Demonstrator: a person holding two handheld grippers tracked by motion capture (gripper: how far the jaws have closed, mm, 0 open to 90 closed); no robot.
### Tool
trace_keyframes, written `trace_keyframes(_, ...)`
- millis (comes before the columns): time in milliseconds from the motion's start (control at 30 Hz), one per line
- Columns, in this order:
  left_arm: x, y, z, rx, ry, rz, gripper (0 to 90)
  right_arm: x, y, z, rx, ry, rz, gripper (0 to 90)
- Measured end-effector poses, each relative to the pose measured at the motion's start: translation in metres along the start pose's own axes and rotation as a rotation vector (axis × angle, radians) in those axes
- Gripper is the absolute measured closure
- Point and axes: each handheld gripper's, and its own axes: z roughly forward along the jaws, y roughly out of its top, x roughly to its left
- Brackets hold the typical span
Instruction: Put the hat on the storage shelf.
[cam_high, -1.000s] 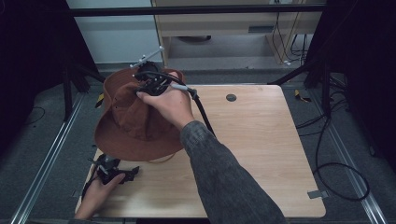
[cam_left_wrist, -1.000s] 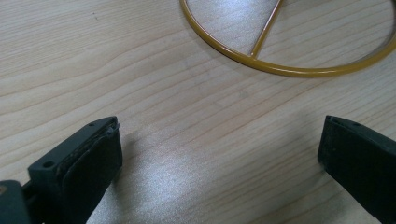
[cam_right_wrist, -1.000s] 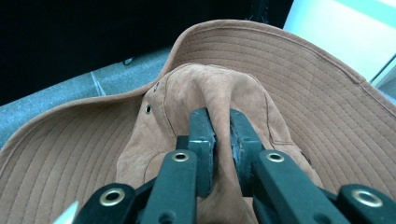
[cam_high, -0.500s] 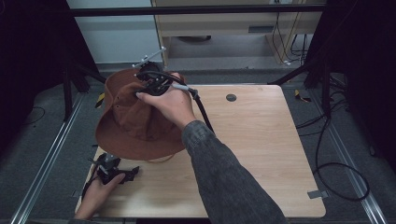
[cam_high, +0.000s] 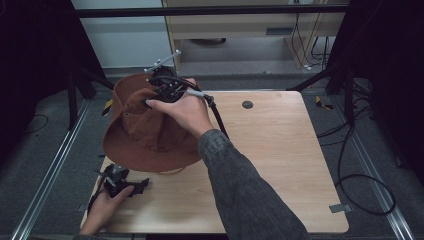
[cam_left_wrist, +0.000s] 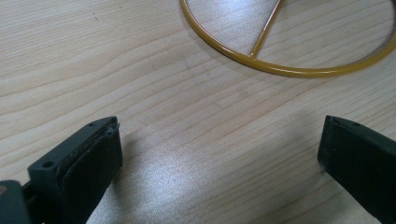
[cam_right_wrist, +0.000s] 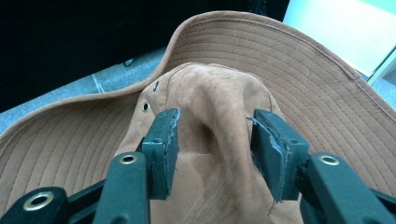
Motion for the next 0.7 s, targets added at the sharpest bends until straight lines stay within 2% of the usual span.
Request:
trace_keyframes(167,0.000,0.000,0.000,0.000,0.000,0.000,0.0,-0.002,-0.001,-0.005,-0.009,-0.003,0.011,46.7)
trace_keyframes(233,0.000,0.000,0.000,0.000,0.000,0.000,0.0,-0.001,-0.002,-0.008,-0.004,-0.021,0.012,42.5)
trace_keyframes(333,0.000,0.000,0.000,0.000,-0.001,-0.002,0.0,-0.001,-0.003,-0.010,-0.009,-0.023,0.012,41.9)
trace_keyframes(500,0.000,0.000,0.000,0.000,-0.003,-0.005,0.0,0.000,-0.007,-0.016,-0.004,-0.021,0.000,35.5)
trace_keyframes(700,0.000,0.000,0.000,0.000,-0.001,-0.001,0.0,-0.002,-0.014,-0.031,-0.014,-0.033,0.007,27.5)
